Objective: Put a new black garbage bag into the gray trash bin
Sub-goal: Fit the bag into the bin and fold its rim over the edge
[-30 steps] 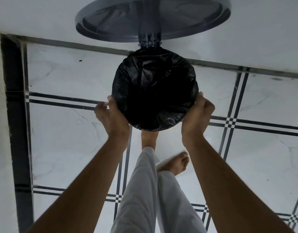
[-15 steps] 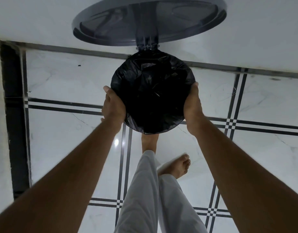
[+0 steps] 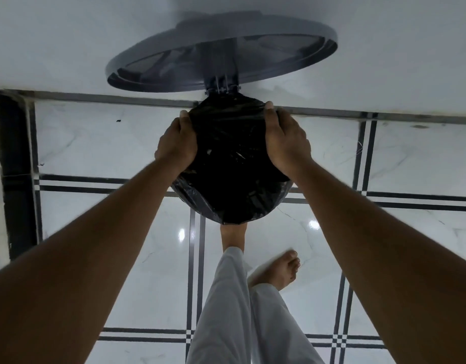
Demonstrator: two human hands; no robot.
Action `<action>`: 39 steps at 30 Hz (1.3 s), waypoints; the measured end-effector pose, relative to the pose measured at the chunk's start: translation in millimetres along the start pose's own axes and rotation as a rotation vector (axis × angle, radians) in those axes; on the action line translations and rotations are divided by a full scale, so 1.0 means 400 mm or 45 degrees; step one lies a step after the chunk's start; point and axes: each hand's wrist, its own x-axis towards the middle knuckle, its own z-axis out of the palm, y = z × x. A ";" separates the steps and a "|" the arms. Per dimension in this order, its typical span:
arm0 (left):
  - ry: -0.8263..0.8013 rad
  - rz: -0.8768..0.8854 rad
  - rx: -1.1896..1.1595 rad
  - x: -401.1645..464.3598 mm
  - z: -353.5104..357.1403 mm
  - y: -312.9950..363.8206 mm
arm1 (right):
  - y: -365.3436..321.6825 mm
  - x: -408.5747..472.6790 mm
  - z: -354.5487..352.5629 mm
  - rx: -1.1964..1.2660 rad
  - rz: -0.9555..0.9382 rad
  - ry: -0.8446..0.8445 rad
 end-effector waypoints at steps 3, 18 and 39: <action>0.038 -0.142 -0.014 0.055 -0.025 0.017 | -0.005 0.024 -0.021 -0.044 0.056 0.026; -0.065 -0.089 0.135 0.108 -0.015 0.110 | -0.032 0.061 -0.008 -0.158 0.035 0.033; 0.536 -0.289 -0.515 -0.220 0.020 -0.058 | 0.012 -0.190 0.043 0.432 0.288 0.542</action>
